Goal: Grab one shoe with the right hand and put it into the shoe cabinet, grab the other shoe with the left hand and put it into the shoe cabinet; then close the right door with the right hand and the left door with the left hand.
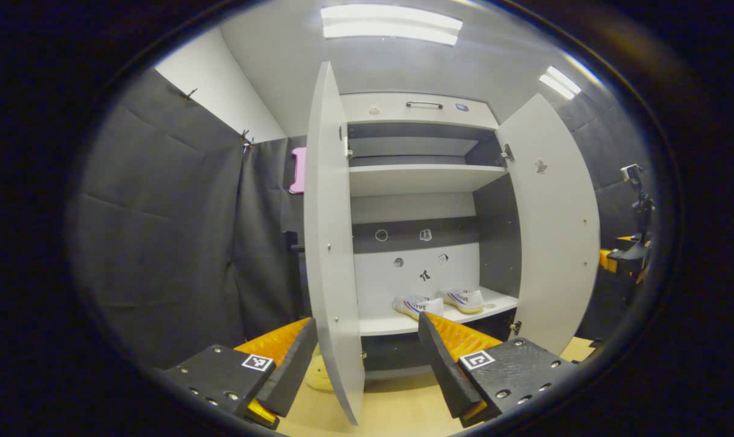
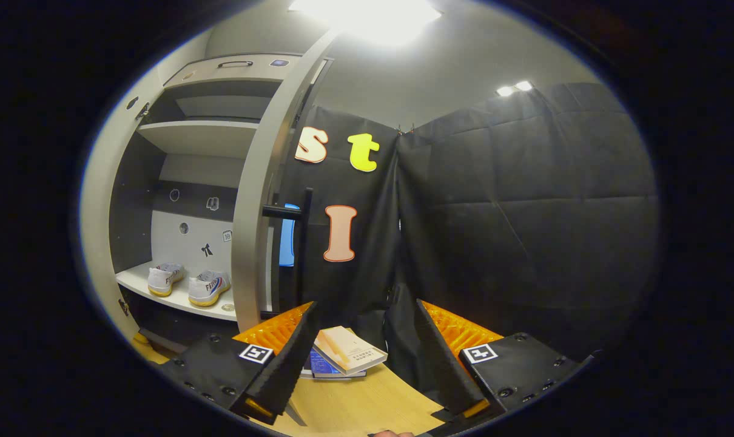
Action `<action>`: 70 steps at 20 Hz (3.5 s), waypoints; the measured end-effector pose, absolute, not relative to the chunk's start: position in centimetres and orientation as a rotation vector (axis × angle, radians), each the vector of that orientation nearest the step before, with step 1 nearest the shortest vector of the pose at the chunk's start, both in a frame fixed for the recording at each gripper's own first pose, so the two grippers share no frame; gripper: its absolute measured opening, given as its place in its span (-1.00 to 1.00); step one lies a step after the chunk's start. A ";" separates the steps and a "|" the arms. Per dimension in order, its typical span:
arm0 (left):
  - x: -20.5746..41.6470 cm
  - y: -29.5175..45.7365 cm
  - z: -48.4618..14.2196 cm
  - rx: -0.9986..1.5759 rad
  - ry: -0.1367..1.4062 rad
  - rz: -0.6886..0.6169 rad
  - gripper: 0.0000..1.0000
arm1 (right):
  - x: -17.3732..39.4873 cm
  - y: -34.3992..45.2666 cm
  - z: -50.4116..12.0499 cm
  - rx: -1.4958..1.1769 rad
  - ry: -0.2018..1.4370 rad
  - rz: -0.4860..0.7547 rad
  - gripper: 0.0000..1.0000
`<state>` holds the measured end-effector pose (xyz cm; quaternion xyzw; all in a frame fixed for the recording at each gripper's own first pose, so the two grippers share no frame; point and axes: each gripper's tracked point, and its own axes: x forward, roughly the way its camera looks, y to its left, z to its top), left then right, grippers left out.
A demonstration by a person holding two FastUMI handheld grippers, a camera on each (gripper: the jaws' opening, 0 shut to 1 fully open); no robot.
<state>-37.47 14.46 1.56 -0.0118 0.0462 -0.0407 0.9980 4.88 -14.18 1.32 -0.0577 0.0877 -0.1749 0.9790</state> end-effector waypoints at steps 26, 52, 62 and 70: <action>-38.0 19.0 1.3 -0.028 0.107 0.062 0.90 | 7.2 -1.0 1.9 -0.023 0.127 0.028 0.84; -30.9 23.3 -3.1 -0.004 0.145 0.252 0.87 | 6.6 -4.3 -0.3 -0.046 0.156 0.018 0.92; -30.1 17.6 -2.6 -0.021 0.132 0.101 0.87 | 6.1 -3.6 -1.6 -0.017 0.173 0.054 0.92; -28.5 12.2 -2.2 -0.047 0.116 -0.005 0.88 | 6.4 -3.5 -1.6 -0.011 0.175 0.067 0.92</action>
